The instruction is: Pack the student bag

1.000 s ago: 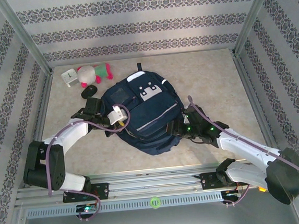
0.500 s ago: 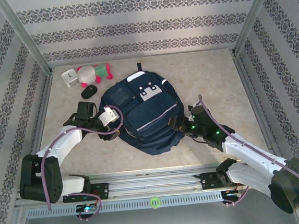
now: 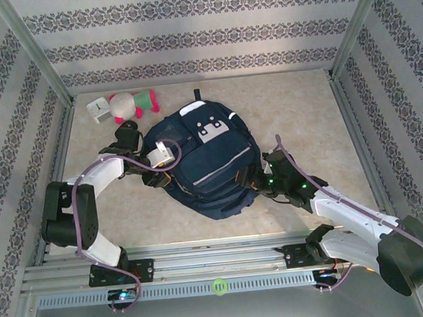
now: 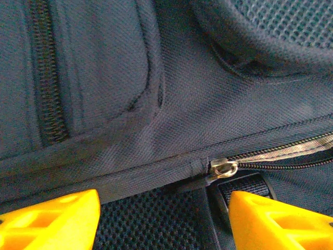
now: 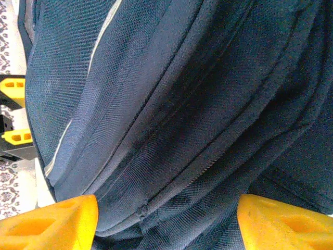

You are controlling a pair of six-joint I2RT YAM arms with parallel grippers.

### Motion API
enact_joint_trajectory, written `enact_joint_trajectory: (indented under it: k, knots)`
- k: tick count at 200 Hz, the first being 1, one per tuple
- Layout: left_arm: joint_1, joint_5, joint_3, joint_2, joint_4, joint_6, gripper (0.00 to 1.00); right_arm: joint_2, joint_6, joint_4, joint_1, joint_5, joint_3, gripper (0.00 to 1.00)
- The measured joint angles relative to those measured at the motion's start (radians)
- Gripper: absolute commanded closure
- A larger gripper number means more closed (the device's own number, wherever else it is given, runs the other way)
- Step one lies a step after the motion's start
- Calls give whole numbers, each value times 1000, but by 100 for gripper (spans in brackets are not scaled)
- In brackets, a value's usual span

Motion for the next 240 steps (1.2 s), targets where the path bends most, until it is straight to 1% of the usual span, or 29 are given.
enact_joint_trajectory:
  k: [41,67,101,142,177,190,196,198,209,223,231,240]
  knots:
    - [-40,11,9,23,-43,14,43,18,1,14,0,-6,0,30]
    - [-61,34,9,23,-52,10,56,29,8,37,0,-8,-2,30]
    - [-91,59,-6,17,-48,-24,78,38,23,63,0,-8,-11,31]
    - [-101,66,-75,-46,8,-107,93,35,36,74,1,-7,-20,32]
    - [-128,89,-143,-148,57,-197,99,11,71,99,3,13,-49,36]
    - [-137,92,-167,-185,78,-233,99,8,87,117,7,27,-59,36]
    - [-140,93,-179,-201,89,-249,96,8,95,123,9,29,-62,36]
    - [-141,93,-183,-206,92,-254,94,8,98,126,9,31,-63,36]
    - [-144,80,-201,-230,106,-280,77,8,106,131,9,36,-65,36]
    - [-145,48,-224,-256,124,-317,58,8,109,137,9,39,-65,36]
    - [-145,16,-237,-272,138,-344,52,8,109,138,9,42,-65,35]
    - [-145,-22,-250,-289,154,-380,50,8,109,140,9,43,-65,35]
